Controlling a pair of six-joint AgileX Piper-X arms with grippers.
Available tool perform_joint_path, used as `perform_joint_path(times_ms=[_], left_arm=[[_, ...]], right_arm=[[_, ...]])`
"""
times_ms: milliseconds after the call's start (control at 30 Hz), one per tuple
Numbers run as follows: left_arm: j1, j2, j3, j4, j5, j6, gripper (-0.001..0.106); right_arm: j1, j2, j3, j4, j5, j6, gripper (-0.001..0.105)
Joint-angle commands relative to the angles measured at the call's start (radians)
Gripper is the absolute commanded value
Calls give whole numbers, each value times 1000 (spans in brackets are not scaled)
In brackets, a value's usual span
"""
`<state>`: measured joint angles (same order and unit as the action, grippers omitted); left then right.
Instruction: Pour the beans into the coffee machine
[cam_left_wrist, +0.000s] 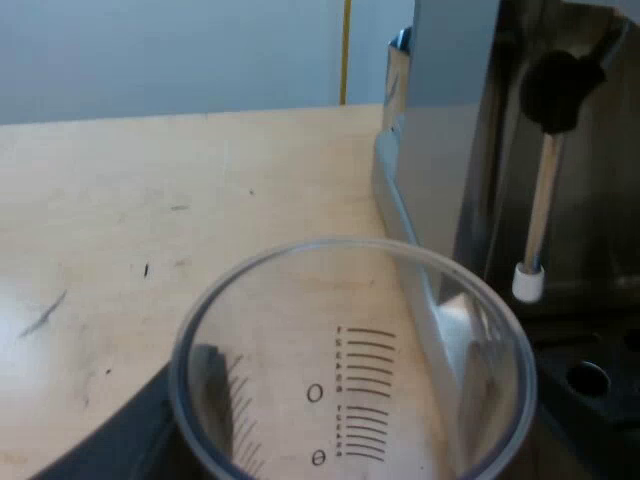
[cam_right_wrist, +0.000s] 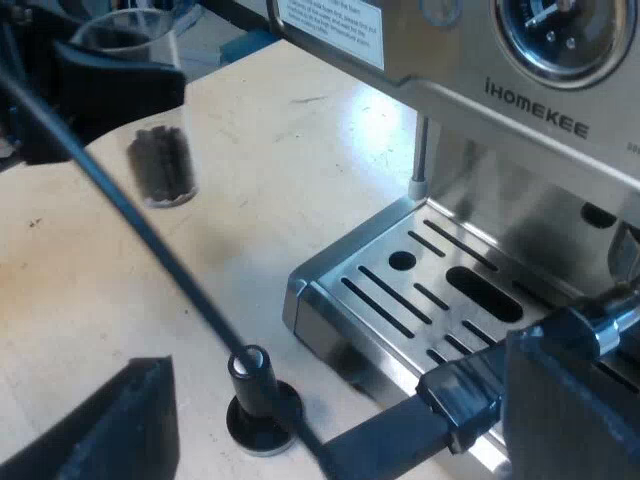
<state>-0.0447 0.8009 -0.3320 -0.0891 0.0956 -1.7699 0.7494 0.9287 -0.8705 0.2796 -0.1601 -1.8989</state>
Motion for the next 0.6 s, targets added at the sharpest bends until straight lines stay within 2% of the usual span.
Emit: perform_joint_path(times_ms=[33, 167, 333, 600], left_arm=[[-2, -104, -3, 103, 2, 0, 39], [-2, -192, -12, 203, 6, 0, 39], [-2, -278, -85, 401, 6, 0, 39], [-2, -304, -211, 466, 13, 4, 39]], right_arm=[[1, -2, -11, -24, -1, -5, 69], [1, -2, -11, -70, -1, -2, 69], [1, -2, -11, -154, 2, 83, 69], [1, -28, -11, -173, 15, 87, 69]])
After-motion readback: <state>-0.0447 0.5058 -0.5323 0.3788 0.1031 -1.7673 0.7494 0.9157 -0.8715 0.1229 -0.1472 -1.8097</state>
